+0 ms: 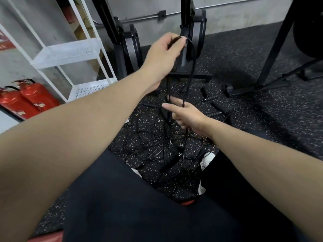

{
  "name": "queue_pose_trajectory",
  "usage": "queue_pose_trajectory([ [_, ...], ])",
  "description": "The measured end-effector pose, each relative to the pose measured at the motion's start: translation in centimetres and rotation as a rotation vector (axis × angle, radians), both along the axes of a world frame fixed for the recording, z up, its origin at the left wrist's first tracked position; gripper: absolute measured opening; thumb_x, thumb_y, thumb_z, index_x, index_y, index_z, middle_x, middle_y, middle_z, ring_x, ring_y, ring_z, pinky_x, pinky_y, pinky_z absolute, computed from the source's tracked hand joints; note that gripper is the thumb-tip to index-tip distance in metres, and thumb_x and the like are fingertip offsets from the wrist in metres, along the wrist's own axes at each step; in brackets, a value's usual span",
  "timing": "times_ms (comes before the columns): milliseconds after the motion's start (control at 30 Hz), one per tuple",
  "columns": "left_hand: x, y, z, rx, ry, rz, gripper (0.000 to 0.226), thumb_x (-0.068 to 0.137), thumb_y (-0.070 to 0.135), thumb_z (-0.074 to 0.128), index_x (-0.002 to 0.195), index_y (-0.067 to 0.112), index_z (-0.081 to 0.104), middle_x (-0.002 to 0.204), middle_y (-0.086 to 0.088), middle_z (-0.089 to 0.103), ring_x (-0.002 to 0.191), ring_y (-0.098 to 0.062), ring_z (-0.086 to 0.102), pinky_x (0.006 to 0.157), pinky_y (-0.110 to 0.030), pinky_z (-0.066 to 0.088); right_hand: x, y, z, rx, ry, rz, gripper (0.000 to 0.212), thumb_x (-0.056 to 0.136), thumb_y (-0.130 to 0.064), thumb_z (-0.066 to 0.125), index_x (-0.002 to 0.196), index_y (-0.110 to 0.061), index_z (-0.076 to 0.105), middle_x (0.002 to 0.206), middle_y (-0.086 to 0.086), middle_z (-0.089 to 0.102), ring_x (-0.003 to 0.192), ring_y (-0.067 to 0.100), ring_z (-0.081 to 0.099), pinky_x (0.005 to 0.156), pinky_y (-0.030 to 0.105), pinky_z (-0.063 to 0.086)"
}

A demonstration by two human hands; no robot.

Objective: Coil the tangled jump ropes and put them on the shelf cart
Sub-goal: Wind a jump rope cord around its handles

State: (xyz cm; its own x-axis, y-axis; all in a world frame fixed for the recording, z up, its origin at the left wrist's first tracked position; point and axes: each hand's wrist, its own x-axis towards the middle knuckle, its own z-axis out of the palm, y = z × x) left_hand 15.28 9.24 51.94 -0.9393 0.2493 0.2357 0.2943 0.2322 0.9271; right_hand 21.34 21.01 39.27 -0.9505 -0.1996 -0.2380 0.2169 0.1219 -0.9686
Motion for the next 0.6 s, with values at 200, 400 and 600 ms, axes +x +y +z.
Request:
queue_pose_trajectory([
  [200,0.4,0.8,-2.4,0.064,-0.19,0.002,0.015,0.11,0.029,0.046,0.114,0.022,0.059,0.091,0.005,0.062,0.076,-0.007,0.051,0.064,-0.023,0.036,-0.4,-1.2,0.5,0.014,-0.037,0.017,0.033,0.103,-0.051,0.05,0.091,-0.021,0.061,0.058,-0.01,0.03,0.049,0.009,0.022,0.046,0.024,0.019],
  [400,3.6,-1.3,-8.5,-0.064,0.004,0.335,0.012,0.104,0.028,0.055,0.099,0.021,0.048,0.095,0.004,0.051,0.075,0.0,0.045,0.072,-0.02,0.037,-1.0,-0.8,1.3,-0.237,-0.221,-0.32,0.034,0.105,-0.046,0.046,0.082,-0.024,0.056,0.046,-0.011,0.036,0.04,0.009,0.028,0.041,0.023,0.022],
  [600,7.8,-2.0,-15.3,-0.229,-0.303,-0.052,0.027,0.095,0.052,0.065,0.109,0.03,0.057,0.098,0.013,0.066,0.081,-0.006,0.06,0.075,-0.032,0.048,-2.1,-0.2,2.3,-0.623,-0.372,-0.494,0.042,0.108,-0.044,0.04,0.072,-0.024,0.047,0.05,-0.01,0.024,0.039,0.007,0.018,0.032,0.023,0.014],
])
